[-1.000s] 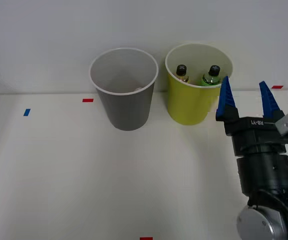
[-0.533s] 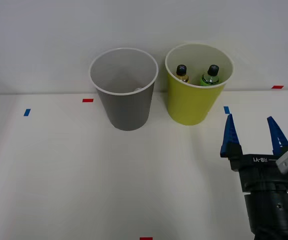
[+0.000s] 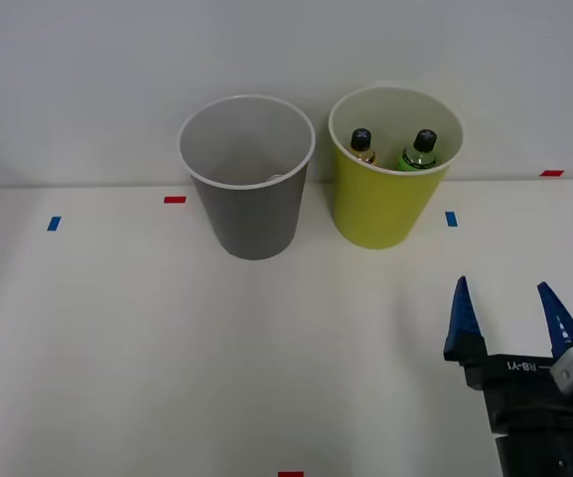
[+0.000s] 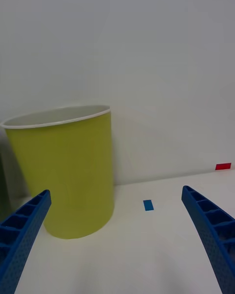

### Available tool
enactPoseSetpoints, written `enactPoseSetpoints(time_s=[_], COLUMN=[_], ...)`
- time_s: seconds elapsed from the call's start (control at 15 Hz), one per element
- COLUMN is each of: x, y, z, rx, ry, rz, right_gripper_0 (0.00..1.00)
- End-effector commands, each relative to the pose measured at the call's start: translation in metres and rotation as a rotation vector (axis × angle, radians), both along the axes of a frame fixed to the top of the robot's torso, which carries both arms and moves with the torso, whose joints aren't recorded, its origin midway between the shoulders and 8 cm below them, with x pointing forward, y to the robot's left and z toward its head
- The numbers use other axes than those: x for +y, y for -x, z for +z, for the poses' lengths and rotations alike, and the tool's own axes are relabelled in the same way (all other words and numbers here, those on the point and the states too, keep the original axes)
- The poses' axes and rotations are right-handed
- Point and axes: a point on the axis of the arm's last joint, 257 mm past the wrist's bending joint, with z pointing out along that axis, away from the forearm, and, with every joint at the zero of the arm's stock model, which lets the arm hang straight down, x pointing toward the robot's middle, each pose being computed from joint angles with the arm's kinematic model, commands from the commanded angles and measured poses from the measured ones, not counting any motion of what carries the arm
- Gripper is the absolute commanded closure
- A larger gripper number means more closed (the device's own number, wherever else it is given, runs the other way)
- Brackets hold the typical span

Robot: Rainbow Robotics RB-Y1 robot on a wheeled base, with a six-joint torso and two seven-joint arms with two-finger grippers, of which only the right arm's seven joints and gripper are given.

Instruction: Put cans in the gray bin, plastic bottles in the light green bin

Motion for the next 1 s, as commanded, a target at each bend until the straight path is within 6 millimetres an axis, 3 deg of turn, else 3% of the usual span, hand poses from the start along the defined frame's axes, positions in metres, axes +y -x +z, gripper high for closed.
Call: enactPoseSetpoints(time_s=[0.07,0.33,0.73,1.0], x=[0.001,0.001,0.006,0.011], y=[0.005,0.016,0.053,0.062], z=[-0.023,-0.039,-0.055,-0.067], rx=[0.028,-0.01,0.021,0.062], ry=[0.033,0.021,-0.011,0.009], rz=[-0.039,-0.057,0.052,0.081], right_gripper_0=[0.09,0.09,0.09,0.09])
